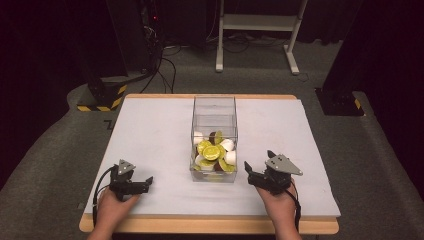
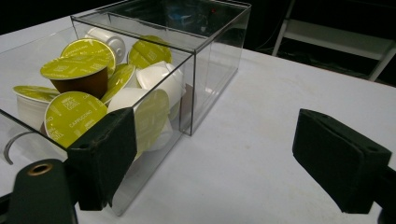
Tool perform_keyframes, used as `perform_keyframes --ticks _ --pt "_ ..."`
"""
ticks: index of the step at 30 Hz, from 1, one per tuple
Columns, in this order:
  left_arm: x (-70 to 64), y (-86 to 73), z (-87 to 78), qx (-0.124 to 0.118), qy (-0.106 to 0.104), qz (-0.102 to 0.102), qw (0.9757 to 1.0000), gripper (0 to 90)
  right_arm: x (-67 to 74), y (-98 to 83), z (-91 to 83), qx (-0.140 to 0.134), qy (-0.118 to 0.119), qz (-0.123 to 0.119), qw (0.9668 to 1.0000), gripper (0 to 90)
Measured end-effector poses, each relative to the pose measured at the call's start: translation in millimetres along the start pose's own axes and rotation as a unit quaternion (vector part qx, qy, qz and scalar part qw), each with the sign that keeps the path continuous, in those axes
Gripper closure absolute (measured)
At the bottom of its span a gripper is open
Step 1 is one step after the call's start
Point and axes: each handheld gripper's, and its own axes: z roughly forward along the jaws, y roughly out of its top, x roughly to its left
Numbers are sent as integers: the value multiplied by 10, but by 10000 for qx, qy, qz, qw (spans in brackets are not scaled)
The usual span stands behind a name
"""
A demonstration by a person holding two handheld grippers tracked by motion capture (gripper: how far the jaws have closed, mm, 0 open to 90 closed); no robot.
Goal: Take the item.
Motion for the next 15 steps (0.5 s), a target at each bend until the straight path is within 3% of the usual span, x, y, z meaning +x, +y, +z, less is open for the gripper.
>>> perform_keyframes --ticks 15 --pt "0 0 0 0 0 1 10000 59 165 150 133 62 300 -99 9995 149"
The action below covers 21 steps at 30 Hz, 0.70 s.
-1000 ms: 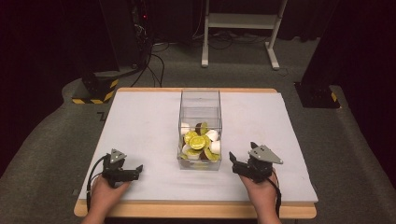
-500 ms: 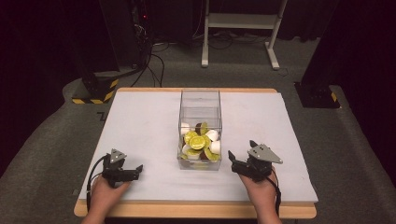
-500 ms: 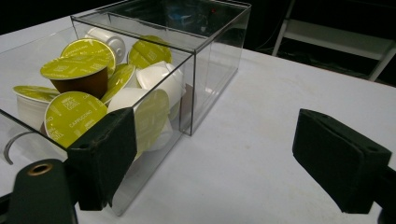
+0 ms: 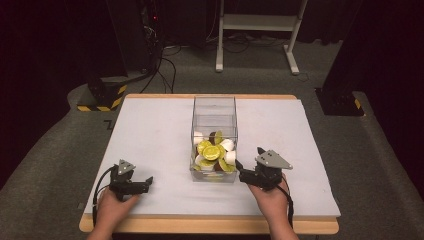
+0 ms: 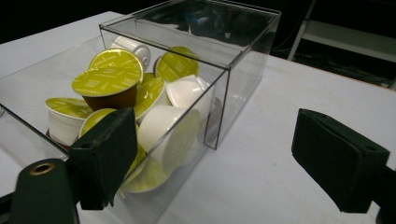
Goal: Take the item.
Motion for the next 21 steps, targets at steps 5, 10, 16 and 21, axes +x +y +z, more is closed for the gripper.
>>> perform_keyframes --ticks 5,10,16,21 --pt "0 0 0 -1 -1 -1 10000 58 66 72 48 -8 87 -76 9999 149" --pt "1 0 0 2 0 5 10000 58 97 105 117 43 150 -72 9999 153" --pt "0 0 0 -2 1 1 10000 58 130 123 197 72 204 -94 9997 163" --pt "0 0 0 0 1 2 10000 58 193 139 261 118 301 -122 9994 167"
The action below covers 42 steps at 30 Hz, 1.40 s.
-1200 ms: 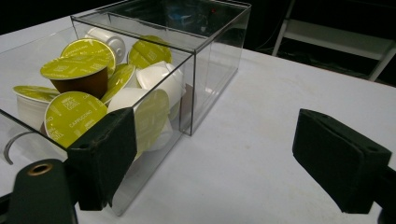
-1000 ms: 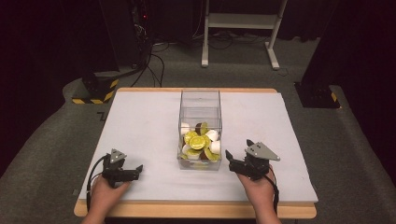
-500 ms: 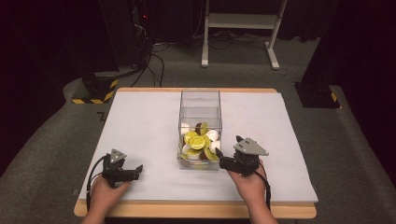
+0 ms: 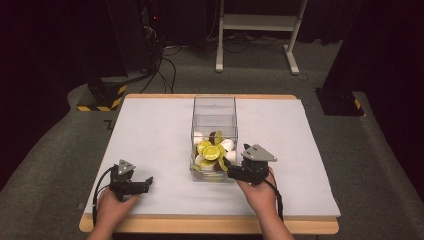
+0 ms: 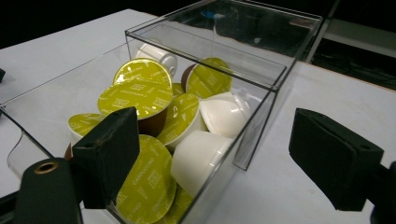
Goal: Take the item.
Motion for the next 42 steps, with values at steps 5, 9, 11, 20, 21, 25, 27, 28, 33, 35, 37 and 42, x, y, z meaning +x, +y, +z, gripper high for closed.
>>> perform_keyframes --ticks 5,9,11,20,21,25,27,28,33,35,37,42 --pt "1 0 0 2 0 4 10000 58 63 19 58 5 110 -36 9999 175" --pt "1 0 0 2 -1 2 10000 58 100 36 96 35 203 -49 9998 194" --pt "0 0 0 0 -1 1 10000 58 112 39 110 47 234 -77 9997 196" --pt "0 0 0 -1 -2 -2 10000 58 188 78 160 136 310 -138 9993 194" --pt "0 0 0 -1 -1 -3 10000 59 201 86 171 162 344 -136 9992 194" --pt "0 0 0 -2 -2 -2 10000 58 243 117 216 237 411 -182 9987 195" --pt "1 0 0 2 -1 0 10000 58 260 132 236 269 428 -200 9985 197" --pt "1 0 0 2 -2 -1 10000 59 273 141 249 283 434 -204 9984 201" --pt "0 0 0 1 -3 -3 10000 59 312 180 314 377 493 -267 9977 201" --pt "0 0 0 -1 -2 -3 10000 58 333 201 341 423 496 -300 9974 201" --pt "0 0 0 -1 -2 -4 10000 59 354 221 361 464 496 -341 9971 208" --pt "0 0 0 -1 -3 -3 10000 58 382 244 421 572 514 -413 9962 241"
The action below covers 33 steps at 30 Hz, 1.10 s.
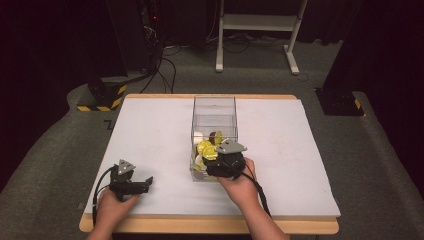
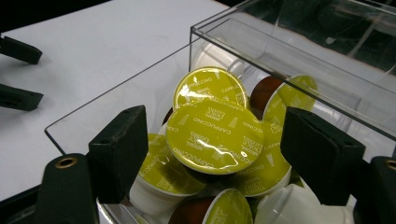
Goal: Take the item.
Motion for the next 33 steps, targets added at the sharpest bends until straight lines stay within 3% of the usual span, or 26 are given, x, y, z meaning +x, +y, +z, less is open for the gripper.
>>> perform_keyframes --ticks 13,33 --pt "0 0 0 -2 1 -3 10000 58 12 32 98 301 -139 -91 9994 279" --pt "-1 0 0 -4 1 -6 10000 59 -31 19 114 402 99 139 9990 377"
